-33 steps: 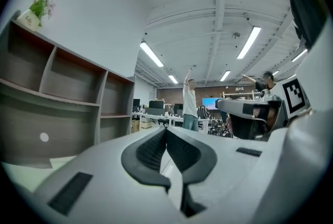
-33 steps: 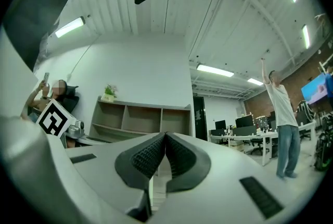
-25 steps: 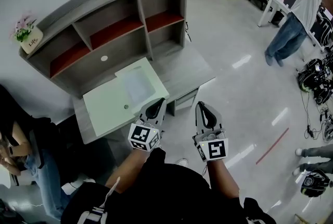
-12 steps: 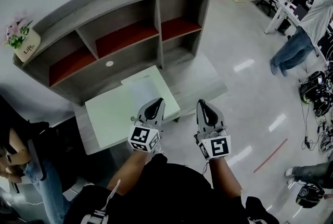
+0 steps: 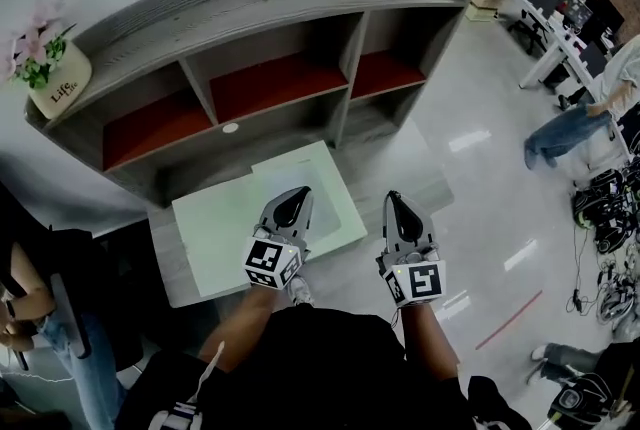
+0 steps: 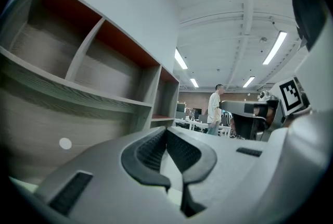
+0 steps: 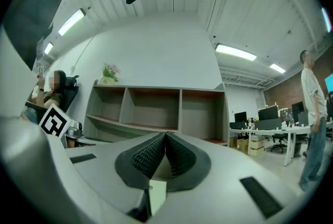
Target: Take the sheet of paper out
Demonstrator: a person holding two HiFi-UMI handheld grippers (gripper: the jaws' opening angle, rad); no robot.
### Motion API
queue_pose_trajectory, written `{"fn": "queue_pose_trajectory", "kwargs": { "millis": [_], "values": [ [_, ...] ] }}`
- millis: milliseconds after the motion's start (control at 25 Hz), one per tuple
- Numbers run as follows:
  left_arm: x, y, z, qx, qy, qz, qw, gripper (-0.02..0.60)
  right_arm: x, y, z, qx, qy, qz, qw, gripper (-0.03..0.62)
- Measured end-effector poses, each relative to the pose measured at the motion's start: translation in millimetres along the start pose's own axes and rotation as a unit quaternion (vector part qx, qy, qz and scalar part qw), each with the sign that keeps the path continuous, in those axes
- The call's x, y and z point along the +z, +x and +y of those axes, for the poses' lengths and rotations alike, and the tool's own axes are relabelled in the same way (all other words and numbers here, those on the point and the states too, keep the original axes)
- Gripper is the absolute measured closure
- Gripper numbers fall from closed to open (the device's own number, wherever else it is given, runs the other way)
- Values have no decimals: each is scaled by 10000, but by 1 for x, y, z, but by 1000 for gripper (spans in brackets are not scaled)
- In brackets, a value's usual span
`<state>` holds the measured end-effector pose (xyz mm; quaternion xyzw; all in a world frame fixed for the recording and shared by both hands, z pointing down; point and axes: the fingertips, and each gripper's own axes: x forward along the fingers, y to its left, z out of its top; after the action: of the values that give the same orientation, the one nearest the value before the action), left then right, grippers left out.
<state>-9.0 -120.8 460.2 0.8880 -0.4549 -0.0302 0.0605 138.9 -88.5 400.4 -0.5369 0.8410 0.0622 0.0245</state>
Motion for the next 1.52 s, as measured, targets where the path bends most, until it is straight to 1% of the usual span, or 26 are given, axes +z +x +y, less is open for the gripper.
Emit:
{"fn": "queue_pose_trajectory", "kwargs": {
  "millis": [200,280,440,560,640,800,920,1040,1120,1280,1360,1440,1480,1520],
  "values": [
    [-6,-4,30,117,-41,109,9999,574,-4,33,19,207,-84,162,9996,571],
    [-11,-7,41,245,-102,147,9995,574,-9,43,25,349,-90,139,9993,571],
    [-22,-10,59,554,-273,261,9978,574,-20,61,27,634,-47,296,9975,571],
    [-34,-11,71,810,-494,431,9946,574,-30,75,28,942,74,304,9951,571],
    [-48,-12,79,978,-796,596,9902,574,-37,86,31,1156,125,330,9927,571],
    [-79,-19,102,1511,-1402,814,9751,574,-54,107,38,1568,210,418,9865,571],
    [-104,-29,119,1950,-1795,1012,9589,574,-69,116,46,1873,282,544,9804,571],
    [-128,-38,129,2217,-2086,1277,9440,574,-81,120,51,2087,375,654,9751,571],
    [-140,-42,135,2287,-2220,1469,9364,574,-86,124,53,2178,417,701,9726,571],
    [-161,-44,142,2342,-2625,1772,9192,574,-97,131,55,2323,512,804,9680,571],
    [-175,-44,143,2288,-2825,1995,9100,572,-102,133,56,2366,593,853,9660,571],
    [-191,-44,140,2150,-3105,2235,8985,566,-107,134,58,2404,641,894,9644,571],
    [-199,-43,138,2090,-3246,2342,8922,550,-109,134,59,2430,643,911,9636,571],
    [-206,-43,138,2049,-3352,2439,8867,518,-111,135,60,2462,635,925,9627,571]
  ]
}}
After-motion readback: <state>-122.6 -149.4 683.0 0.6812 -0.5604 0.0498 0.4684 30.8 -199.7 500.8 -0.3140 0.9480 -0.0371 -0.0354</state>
